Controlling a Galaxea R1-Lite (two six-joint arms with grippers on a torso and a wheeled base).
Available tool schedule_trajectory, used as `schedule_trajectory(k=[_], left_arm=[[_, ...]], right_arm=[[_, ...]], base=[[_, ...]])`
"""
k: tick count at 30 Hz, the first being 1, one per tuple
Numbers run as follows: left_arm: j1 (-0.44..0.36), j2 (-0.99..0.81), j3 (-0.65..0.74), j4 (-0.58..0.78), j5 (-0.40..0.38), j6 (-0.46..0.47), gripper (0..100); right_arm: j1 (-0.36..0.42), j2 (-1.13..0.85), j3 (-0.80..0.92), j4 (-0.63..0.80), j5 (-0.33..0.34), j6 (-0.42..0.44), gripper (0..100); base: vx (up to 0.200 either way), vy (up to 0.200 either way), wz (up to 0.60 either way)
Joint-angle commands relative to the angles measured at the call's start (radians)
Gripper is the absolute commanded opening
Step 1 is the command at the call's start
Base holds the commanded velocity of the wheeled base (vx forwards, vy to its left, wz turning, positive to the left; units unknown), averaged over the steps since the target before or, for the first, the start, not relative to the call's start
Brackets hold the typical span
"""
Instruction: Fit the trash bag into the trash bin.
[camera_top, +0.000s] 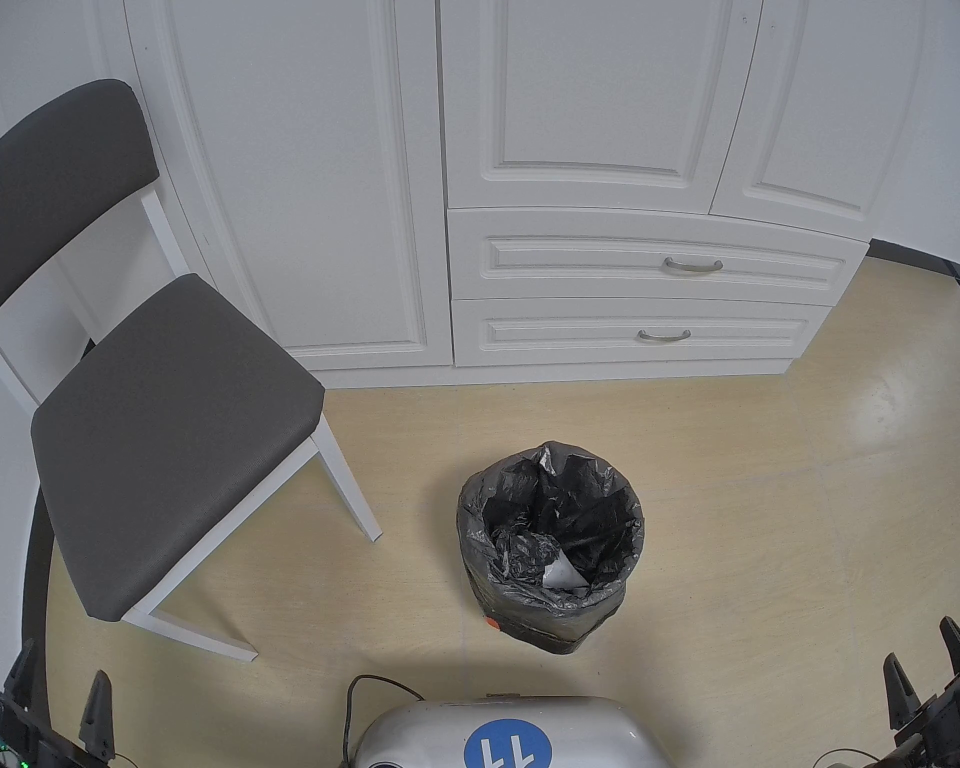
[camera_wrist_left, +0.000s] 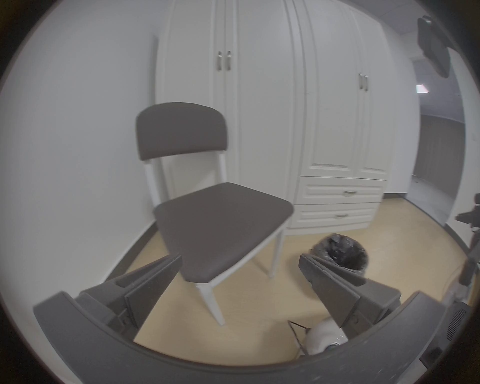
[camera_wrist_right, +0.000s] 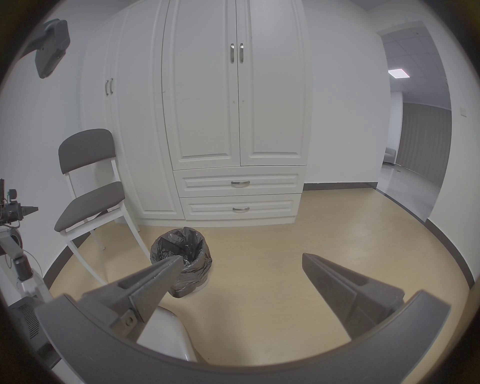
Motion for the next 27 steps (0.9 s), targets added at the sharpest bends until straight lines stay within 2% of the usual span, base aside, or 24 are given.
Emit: schedule_trajectory(k=[1,16,22,27], left_arm=[[-0.001,-0.012,0.018,-0.003,-0.071,0.018,100],[0.001,-0.014,0.023,-0.009,-0.048,0.001,100],[0.001,-0.014,0.019,-0.003,-0.071,0.053,100],[0.001,-0.014,0.023,-0.007,-0.062,0.01,100]], right_arm=[[0.001,-0.015,0.015,-0.001,0.0,0.003,100],[0.001,-0.015,0.018,-0.012,-0.003,0.006,100],[-0.002,-0.015,0.016,-0.012,-0.002,-0.014,100],[0.0,-0.015,0.018,-0.013,-0.002,0.0,100]], base=[[0.0,0.0,0.0],[0.0,0.0,0.0],[0.0,0.0,0.0],[0.0,0.0,0.0]])
